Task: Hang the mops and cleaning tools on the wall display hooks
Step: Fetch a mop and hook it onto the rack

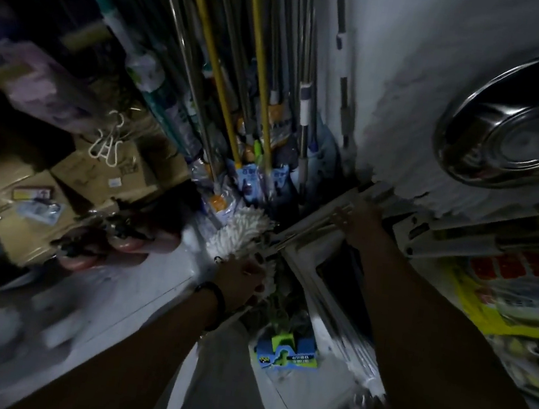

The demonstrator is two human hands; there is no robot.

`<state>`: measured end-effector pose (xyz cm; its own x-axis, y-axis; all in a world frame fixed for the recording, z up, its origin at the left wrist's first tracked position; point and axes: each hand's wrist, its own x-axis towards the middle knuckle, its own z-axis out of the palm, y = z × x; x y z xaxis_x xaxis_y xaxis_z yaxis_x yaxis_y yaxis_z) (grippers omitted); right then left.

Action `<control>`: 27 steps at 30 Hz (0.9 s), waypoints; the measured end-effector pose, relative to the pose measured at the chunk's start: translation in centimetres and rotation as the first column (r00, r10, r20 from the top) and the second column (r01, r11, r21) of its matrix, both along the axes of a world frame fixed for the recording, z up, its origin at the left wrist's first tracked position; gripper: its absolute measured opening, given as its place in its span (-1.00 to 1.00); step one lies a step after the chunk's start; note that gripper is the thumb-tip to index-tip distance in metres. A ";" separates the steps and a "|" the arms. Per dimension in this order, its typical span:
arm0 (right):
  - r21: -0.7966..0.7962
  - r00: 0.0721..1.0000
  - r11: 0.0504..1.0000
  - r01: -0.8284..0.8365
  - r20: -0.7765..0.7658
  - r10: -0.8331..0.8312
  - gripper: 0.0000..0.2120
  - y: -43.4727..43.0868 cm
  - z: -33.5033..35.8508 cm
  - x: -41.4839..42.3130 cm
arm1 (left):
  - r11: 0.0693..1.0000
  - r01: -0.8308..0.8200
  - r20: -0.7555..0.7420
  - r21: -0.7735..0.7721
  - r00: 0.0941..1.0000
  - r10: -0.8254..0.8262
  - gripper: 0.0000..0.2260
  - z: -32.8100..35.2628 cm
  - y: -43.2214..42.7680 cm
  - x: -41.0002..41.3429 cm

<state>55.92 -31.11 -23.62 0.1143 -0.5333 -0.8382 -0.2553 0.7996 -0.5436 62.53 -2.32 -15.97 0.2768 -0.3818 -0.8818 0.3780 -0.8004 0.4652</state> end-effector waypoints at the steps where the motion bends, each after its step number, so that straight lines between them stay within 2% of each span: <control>1: 0.017 1.000 1.000 -0.003 0.002 0.003 -0.63 0.1 -0.4 0.1 | 1.000 -0.006 -0.007 0.004 1.000 0.006 -0.78 -0.2 0.2 -0.2; 4: 0.025 0.999 0.999 0.034 -0.005 -0.033 -0.61 0.0 -1.7 0.1 | 1.000 0.004 0.001 0.015 1.000 -0.004 -0.79 -1.7 0.9 -0.5; 7: 0.042 1.000 0.999 0.022 0.007 -0.022 -0.71 -0.1 -3.5 0.3 | 1.000 0.012 0.038 0.009 0.999 -0.012 -0.74 -3.5 1.6 -1.1; 10: 0.019 0.998 1.000 0.019 -0.066 -0.017 -0.71 -0.2 -5.7 0.5 | 0.999 0.006 0.030 0.032 1.000 -0.007 -0.85 -5.5 2.4 -1.7; 14: -0.039 0.983 0.999 0.009 -0.182 -0.016 -0.63 -0.3 -10.1 -0.3 | 0.999 -0.024 -0.003 0.041 1.000 0.024 -0.85 -7.6 2.7 -2.2; 17: -0.034 0.970 0.998 -0.056 -0.239 0.046 -0.82 0.7 -11.7 -0.7 | 0.998 -0.041 -0.017 0.049 0.999 0.042 -0.81 -9.0 2.7 -2.3; 18: -0.046 0.961 0.995 -0.083 -0.269 0.068 -0.83 0.9 -12.1 -0.6 | 0.998 -0.043 -0.021 0.051 0.999 0.044 -0.83 -9.5 2.6 -2.2; 21: -0.064 0.957 0.993 -0.098 -0.279 0.076 -0.73 0.9 -12.8 -0.7 | 0.999 -0.025 -0.021 0.046 0.999 0.026 -0.89 -10.4 1.8 -1.6; 23: -0.111 0.948 0.988 -0.104 -0.313 0.065 -0.61 0.8 -13.3 -0.5 | 0.999 0.011 0.005 0.045 1.000 -0.012 -0.86 -10.9 1.3 -1.0; 25: -0.196 0.870 0.951 -0.241 -0.478 0.123 -0.32 0.5 -13.1 -0.1 | 0.998 0.050 0.002 0.037 0.999 -0.050 -0.83 -11.4 0.8 -0.6; 27: -0.263 0.790 0.887 -0.380 -0.591 0.163 -0.22 0.2 -12.6 0.4 | 0.998 0.060 -0.007 0.033 0.998 -0.059 -0.80 -12.1 0.7 -0.3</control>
